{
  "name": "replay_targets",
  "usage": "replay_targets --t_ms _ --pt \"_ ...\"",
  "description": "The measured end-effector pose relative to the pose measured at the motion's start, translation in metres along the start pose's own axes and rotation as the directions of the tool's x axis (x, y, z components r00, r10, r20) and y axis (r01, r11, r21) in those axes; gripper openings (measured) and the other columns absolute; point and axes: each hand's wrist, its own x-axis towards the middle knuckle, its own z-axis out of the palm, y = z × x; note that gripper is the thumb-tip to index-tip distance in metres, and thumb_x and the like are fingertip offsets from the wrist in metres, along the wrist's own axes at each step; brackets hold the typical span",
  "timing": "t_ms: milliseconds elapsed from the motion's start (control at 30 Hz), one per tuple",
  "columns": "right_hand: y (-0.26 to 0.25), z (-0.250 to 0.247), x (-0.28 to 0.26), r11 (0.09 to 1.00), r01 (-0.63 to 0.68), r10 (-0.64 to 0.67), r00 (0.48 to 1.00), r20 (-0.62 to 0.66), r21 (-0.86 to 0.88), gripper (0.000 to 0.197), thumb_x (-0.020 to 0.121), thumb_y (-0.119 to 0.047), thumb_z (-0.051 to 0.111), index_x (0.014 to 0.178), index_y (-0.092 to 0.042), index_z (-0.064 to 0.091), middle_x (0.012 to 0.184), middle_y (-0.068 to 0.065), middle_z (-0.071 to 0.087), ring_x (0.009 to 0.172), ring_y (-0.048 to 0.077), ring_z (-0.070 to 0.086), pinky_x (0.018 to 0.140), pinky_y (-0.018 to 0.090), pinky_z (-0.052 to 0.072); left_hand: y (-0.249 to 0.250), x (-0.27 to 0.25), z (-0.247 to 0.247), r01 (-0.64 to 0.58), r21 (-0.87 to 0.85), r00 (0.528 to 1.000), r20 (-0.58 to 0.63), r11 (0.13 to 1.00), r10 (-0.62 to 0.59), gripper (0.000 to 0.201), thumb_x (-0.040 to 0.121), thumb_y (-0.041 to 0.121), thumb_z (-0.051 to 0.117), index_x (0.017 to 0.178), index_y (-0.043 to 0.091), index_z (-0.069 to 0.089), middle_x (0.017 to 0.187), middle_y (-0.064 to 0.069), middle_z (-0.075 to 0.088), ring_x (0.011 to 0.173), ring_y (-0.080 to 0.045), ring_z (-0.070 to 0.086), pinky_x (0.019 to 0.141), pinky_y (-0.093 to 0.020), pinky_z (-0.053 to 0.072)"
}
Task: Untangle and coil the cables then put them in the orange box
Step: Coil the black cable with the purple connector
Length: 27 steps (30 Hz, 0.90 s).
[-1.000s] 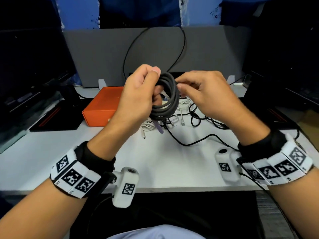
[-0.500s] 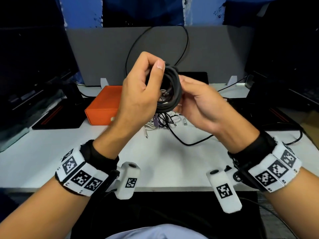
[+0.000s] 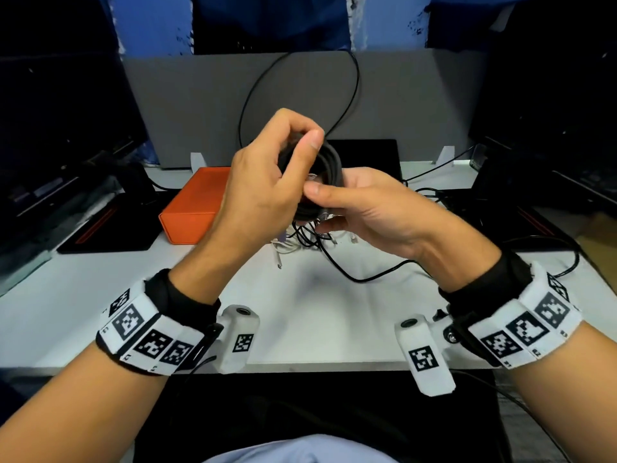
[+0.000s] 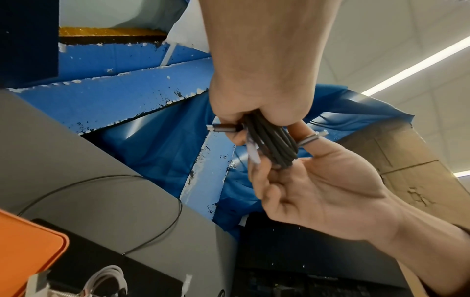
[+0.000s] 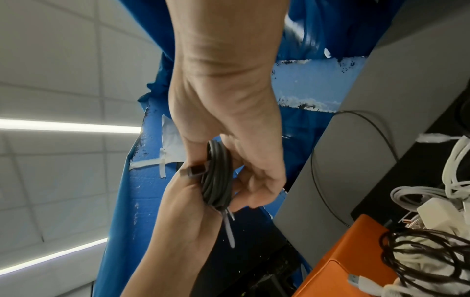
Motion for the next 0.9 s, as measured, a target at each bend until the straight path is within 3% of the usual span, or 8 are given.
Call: replay_targets --t_ms 133,267,367,467,600,733,800,900 --pt "-0.007 0.0 -0.003 0.974 -0.032 0.024 0.999 -0.04 -0.225 0.017 0.099 -0.017 0.062 0.107 -0.003 0.066 0.098 0.008 0.076 0.083 0.021 0.074 0.072 0.028 0.055 0.001 0.002 -0.005 0.01 -0.003 0.998 0.058 1.0 -0.01 0.016 0.104 0.027 0.057 0.105 0.014 0.067 0.083 0.004 0.066 0.076 -0.011 0.063 0.07 -0.032 0.053" --pt "-0.01 0.001 -0.004 0.905 -0.071 0.037 0.995 -0.09 -0.42 0.014 0.102 -0.024 0.057 0.106 -0.013 0.065 0.083 0.008 0.077 0.065 0.023 0.075 0.052 0.021 0.05 0.0 0.002 -0.006 -0.041 0.161 0.998 0.058 0.986 0.032 0.017 0.104 0.03 0.058 0.105 0.016 0.067 0.08 0.009 0.065 0.075 -0.006 0.061 0.065 -0.019 0.046" --pt "-0.01 -0.002 -0.006 0.861 -0.019 0.007 1.0 -0.025 -0.509 0.015 0.107 -0.019 0.048 0.114 -0.011 0.059 0.07 0.009 0.075 0.056 0.021 0.071 0.053 0.027 0.052 -0.002 0.005 -0.009 -0.073 0.252 0.996 0.067 0.965 0.057 0.017 0.104 0.031 0.057 0.106 0.017 0.067 0.083 0.01 0.066 0.077 -0.003 0.061 0.067 -0.018 0.045" --pt "-0.02 -0.015 -0.01 0.837 0.068 -0.024 0.996 0.088 -0.543 0.02 0.11 -0.017 0.045 0.121 -0.014 0.061 0.069 0.009 0.073 0.058 0.023 0.071 0.055 0.028 0.052 0.002 0.006 -0.017 0.005 0.237 0.996 0.084 0.972 -0.025 0.02 0.106 0.031 0.055 0.114 0.021 0.07 0.073 0.02 0.063 0.058 0.006 0.06 0.049 -0.009 0.039" --pt "-0.026 -0.031 -0.016 0.903 0.114 -0.033 0.98 0.198 -0.413 0.028 0.109 -0.017 0.048 0.13 -0.008 0.063 0.074 0.014 0.073 0.065 0.029 0.071 0.068 0.034 0.055 0.012 0.008 -0.024 0.076 0.2 0.984 0.141 0.977 -0.106 0.016 0.104 0.041 0.054 0.108 0.033 0.068 0.061 0.016 0.058 0.033 -0.013 0.053 0.027 -0.025 0.035" --pt "-0.017 -0.025 -0.013 0.89 0.098 -0.033 0.988 0.152 -0.446 0.019 0.109 -0.016 0.05 0.108 -0.001 0.06 0.077 0.015 0.075 0.07 0.034 0.074 0.07 0.043 0.057 0.006 0.008 -0.022 0.147 0.211 0.957 0.216 0.966 -0.193 0.024 0.096 0.051 0.064 0.1 0.028 0.06 0.071 0.004 0.059 0.041 -0.017 0.056 0.024 -0.03 0.038" --pt "-0.012 -0.018 -0.01 0.857 0.102 -0.04 0.99 0.133 -0.505 0.014 0.109 -0.017 0.049 0.105 -0.009 0.058 0.076 0.013 0.075 0.069 0.031 0.075 0.072 0.049 0.058 -0.001 0.009 -0.02 0.159 0.262 0.963 0.169 0.952 -0.208 0.029 0.094 0.052 0.067 0.098 0.025 0.058 0.074 0.003 0.06 0.047 -0.015 0.058 0.027 -0.029 0.041" --pt "-0.01 -0.011 -0.005 0.822 0.107 -0.078 0.994 0.075 -0.56 0.03 0.11 -0.02 0.046 0.138 -0.018 0.053 0.074 0.007 0.076 0.067 0.025 0.075 0.065 0.039 0.059 -0.009 0.009 -0.016 0.112 0.378 0.992 0.015 0.919 -0.127 0.034 0.093 0.052 0.066 0.096 0.021 0.055 0.071 0.007 0.059 0.065 -0.012 0.058 0.054 -0.026 0.047"
